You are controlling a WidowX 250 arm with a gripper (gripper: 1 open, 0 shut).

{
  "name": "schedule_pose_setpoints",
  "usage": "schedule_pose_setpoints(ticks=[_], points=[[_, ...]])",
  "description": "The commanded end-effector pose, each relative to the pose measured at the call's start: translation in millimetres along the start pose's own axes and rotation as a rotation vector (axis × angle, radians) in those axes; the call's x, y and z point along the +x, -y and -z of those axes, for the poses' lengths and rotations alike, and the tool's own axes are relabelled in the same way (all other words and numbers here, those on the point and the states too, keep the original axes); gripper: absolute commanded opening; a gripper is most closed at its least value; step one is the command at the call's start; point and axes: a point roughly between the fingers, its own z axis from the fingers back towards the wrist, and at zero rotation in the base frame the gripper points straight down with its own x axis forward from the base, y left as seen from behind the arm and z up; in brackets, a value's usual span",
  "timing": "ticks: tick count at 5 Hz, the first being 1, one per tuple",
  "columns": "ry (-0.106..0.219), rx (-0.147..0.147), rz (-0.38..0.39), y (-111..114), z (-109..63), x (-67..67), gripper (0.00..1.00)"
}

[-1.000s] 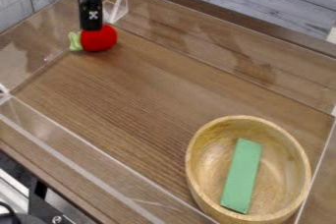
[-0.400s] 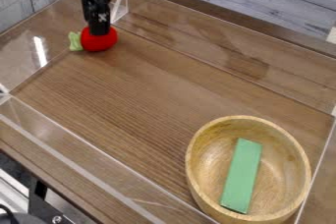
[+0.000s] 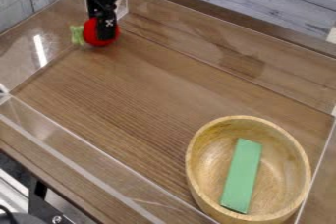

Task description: Move the red object to the right side of the table

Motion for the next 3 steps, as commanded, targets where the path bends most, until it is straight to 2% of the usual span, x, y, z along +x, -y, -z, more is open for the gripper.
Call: schedule_pose_setpoints(ticks=[1, 3], points=[[0.044, 0.033, -0.014, -10.2, -21.6, 0.6, 1.00], [0.065, 0.016, 0.075, -4.1, -16.0, -2.4, 1.00]])
